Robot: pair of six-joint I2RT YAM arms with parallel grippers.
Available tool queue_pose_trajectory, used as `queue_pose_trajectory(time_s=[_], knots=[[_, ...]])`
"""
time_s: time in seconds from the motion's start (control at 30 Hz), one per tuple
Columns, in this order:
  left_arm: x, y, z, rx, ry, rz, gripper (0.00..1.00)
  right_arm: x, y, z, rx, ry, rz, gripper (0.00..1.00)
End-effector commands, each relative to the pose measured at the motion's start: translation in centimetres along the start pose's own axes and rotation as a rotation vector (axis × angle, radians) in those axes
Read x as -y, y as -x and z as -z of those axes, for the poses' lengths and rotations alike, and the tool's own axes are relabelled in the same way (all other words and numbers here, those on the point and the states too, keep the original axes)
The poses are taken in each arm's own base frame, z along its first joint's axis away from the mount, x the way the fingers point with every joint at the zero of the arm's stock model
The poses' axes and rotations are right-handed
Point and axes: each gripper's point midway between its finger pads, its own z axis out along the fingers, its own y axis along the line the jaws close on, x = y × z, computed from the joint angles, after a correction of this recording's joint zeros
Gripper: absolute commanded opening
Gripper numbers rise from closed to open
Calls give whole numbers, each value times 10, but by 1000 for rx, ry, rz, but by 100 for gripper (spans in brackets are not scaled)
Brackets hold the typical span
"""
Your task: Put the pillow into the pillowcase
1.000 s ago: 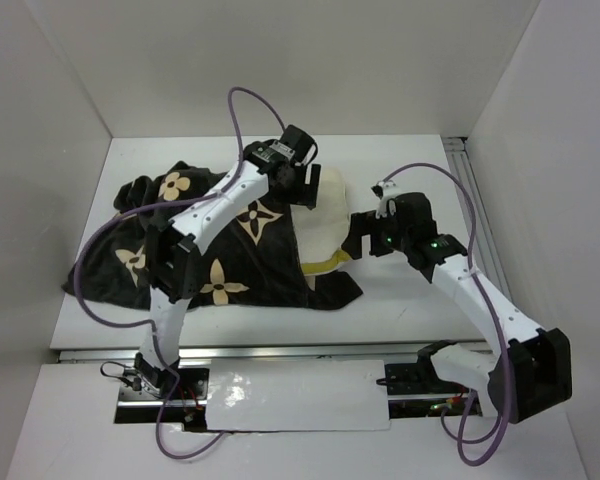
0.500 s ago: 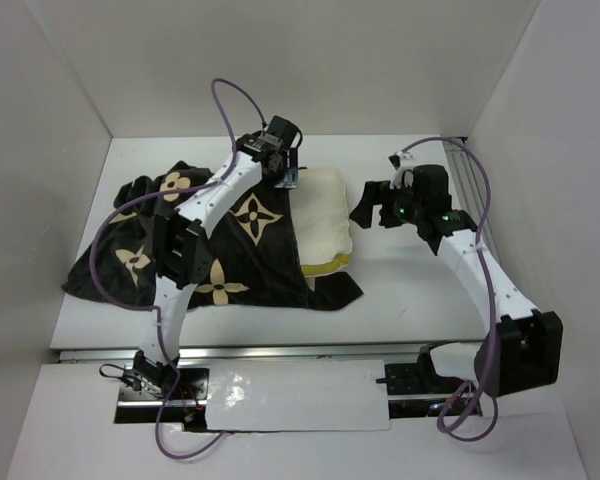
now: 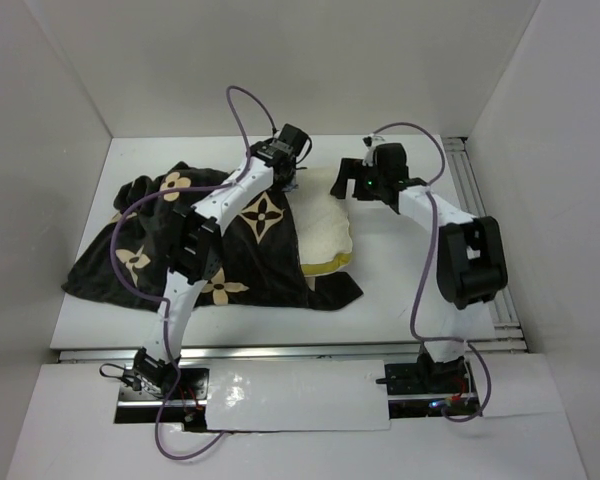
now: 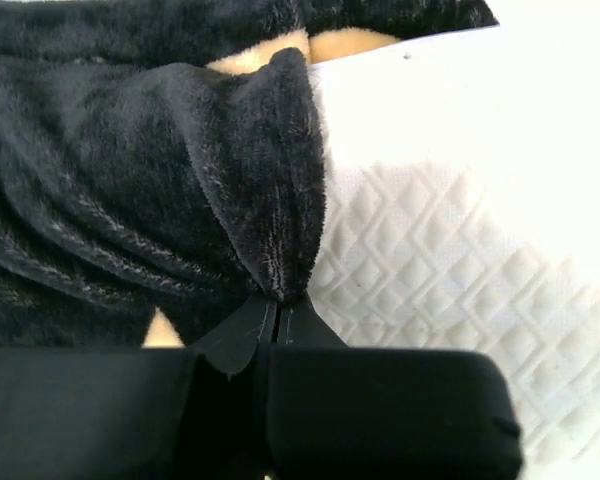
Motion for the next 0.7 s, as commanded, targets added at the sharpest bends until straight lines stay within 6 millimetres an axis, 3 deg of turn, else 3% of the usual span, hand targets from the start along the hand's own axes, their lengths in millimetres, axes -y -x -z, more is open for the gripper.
queue_pose_trajectory(time_s=[0.0,0.03,0.07,0.1,0.2,0.23,0.27,0.3,0.33,0.37,0.43,0.47,0.5,0.53,0.57,0.6,0.63,0.67], knots=[[-5,24,-3,91,41,31,0,-19,33,-24,85,36,41,100],[-5,24,-3,91,41,31,0,-14,25,-38,62,30,12,100],[-9,31,2,103,41,51,0,-20,29,-44,64,48,19,100],[-12,30,4,104,50,51,0,-20,16,-57,24,77,13,100],[-11,43,20,139,24,33,0,-26,11,-74,-5,136,-22,100],[-8,47,24,150,6,29,0,-30,-4,-84,-41,190,-27,88],[-6,53,30,171,-15,19,0,-36,-5,-88,-48,235,-23,73],[-6,54,30,171,-15,19,0,-43,-5,-89,-56,285,-19,44],[-4,61,35,191,-23,14,0,-62,-1,-86,-41,374,-1,10],[0,67,44,202,-56,6,0,-66,-8,-85,-47,412,4,0],[8,79,57,231,-106,16,0,-91,-5,-69,-23,532,83,0],[12,87,68,252,-136,10,0,-114,17,-48,64,598,186,0],[16,89,76,253,-169,10,0,-126,6,-37,66,637,233,0],[19,100,98,287,-210,18,0,-147,24,-5,140,685,312,0],[28,105,114,308,-259,16,0,-157,29,10,190,703,369,0],[37,110,129,325,-326,14,0,-157,13,19,198,713,439,0],[45,112,147,345,-376,-10,0,-166,11,33,228,736,480,0],[55,116,183,386,-439,-32,0,-172,15,59,297,746,523,0]])
